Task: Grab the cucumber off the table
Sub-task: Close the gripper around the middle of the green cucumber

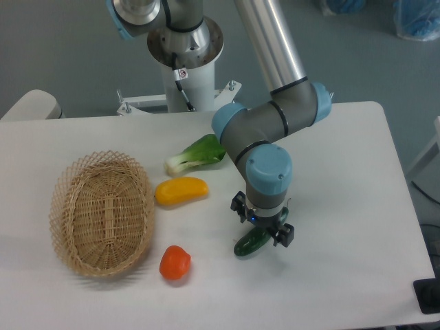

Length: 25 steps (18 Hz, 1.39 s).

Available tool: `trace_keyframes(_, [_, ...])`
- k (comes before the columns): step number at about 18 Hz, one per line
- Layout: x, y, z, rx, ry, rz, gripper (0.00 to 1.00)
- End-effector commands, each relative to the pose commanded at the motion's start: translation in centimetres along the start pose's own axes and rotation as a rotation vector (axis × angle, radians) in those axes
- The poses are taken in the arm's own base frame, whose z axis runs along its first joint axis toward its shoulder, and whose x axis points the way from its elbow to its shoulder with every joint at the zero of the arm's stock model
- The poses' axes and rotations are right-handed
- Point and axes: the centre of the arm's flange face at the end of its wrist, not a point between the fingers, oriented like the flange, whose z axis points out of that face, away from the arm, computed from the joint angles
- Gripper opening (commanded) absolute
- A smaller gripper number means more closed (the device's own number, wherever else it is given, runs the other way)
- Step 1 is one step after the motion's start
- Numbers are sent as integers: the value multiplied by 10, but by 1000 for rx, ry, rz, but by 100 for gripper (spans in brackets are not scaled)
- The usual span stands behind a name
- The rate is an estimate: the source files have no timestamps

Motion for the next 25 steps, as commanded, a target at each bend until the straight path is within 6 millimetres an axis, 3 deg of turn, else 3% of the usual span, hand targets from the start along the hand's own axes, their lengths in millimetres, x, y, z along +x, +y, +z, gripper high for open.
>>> trace_keyframes(5, [3,-4,9,-4,10,-3,97])
trace_keyframes(7, [8,-11,10,-4,11,-7,71])
trace_keyframes(10, [18,-24,15,-10,18,16,68])
trace_keyframes(13, [16,-27,14,-3,14,12,67])
trace_keyframes(14, [16,-27,14,-2,13,12,62])
trace_keyframes(16, [14,-27,15,-2,13,17,45])
trace_keyframes(17, [14,-27,15,-3,14,22,41])
trace_keyframes(20, [6,-29,8,1,-4,24,12])
trace_keyframes(21, [5,-28,7,-1,-7,24,8])
trace_keyframes(25, [-4,-23,-2,-29,-30,39,9])
